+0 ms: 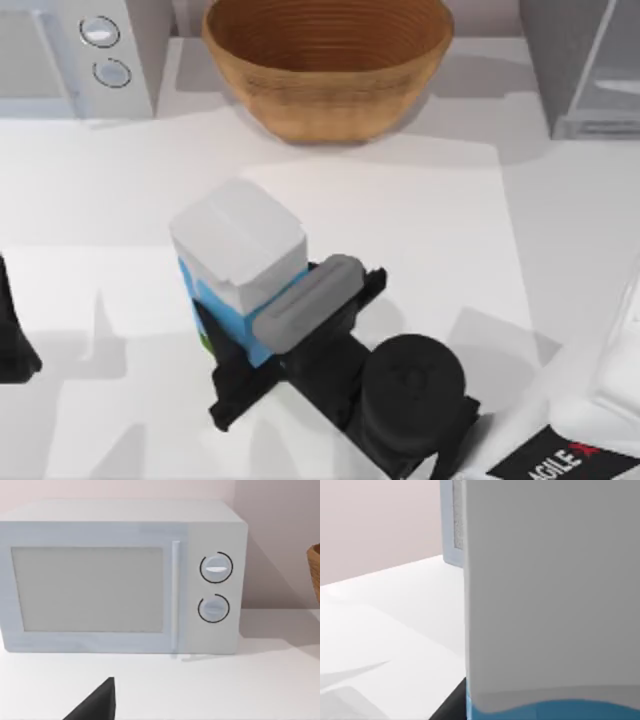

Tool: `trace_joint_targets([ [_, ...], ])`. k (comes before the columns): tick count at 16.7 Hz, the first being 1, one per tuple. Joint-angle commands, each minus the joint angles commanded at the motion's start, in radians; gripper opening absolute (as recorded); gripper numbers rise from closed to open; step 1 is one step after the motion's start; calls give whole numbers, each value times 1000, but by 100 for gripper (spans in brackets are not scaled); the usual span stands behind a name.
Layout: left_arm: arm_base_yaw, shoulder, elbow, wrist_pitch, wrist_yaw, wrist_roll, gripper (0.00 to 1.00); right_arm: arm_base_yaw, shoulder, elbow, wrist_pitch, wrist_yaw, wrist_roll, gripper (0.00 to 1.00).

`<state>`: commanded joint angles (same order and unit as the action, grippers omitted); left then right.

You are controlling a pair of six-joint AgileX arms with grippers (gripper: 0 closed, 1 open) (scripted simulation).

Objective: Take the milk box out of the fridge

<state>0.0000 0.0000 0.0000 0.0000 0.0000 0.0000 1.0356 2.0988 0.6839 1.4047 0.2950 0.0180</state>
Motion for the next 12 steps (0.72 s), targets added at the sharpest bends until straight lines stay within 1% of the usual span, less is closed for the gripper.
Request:
trace_joint_targets([
  [6,0,0,0,0,0,0,100,-6,29,28,9,-6,-2,0],
  [12,0,0,0,0,0,0,100,-6,29,28,9,-6,-2,45],
])
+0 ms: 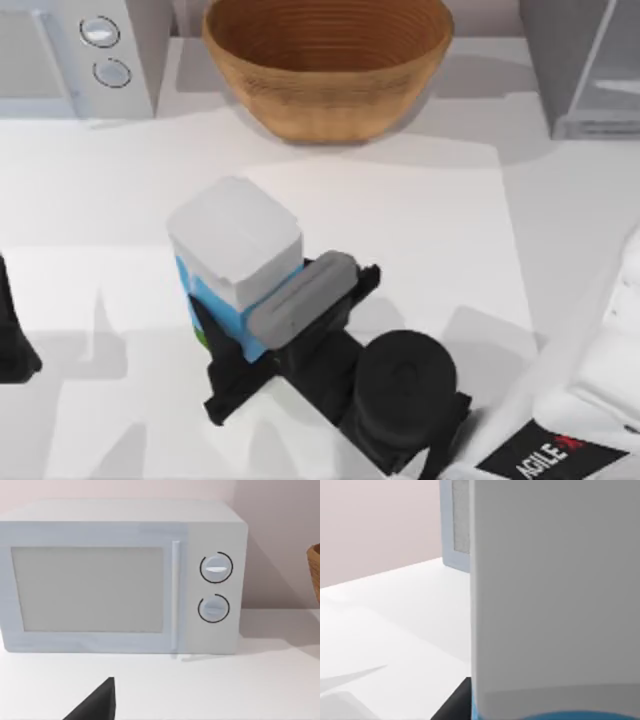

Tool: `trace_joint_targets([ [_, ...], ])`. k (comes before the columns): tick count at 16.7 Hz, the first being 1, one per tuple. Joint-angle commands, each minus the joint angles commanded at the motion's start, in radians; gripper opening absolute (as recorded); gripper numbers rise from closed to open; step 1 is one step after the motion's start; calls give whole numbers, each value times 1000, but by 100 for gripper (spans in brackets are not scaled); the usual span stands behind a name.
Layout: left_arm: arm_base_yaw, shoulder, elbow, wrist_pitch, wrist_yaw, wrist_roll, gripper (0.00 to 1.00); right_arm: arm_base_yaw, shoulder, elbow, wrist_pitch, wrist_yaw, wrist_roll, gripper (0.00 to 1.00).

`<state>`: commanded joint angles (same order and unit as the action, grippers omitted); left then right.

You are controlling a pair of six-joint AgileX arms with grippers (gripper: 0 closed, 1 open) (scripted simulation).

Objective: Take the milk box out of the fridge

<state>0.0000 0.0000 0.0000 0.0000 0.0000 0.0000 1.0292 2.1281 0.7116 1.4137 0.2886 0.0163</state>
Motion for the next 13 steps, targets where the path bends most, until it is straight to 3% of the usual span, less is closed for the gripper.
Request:
trace_joint_targets([
  [7,0,0,0,0,0,0,100,0,0,0,0,0,0,98],
  [13,0,0,0,0,0,0,100,0,0,0,0,0,0,100],
])
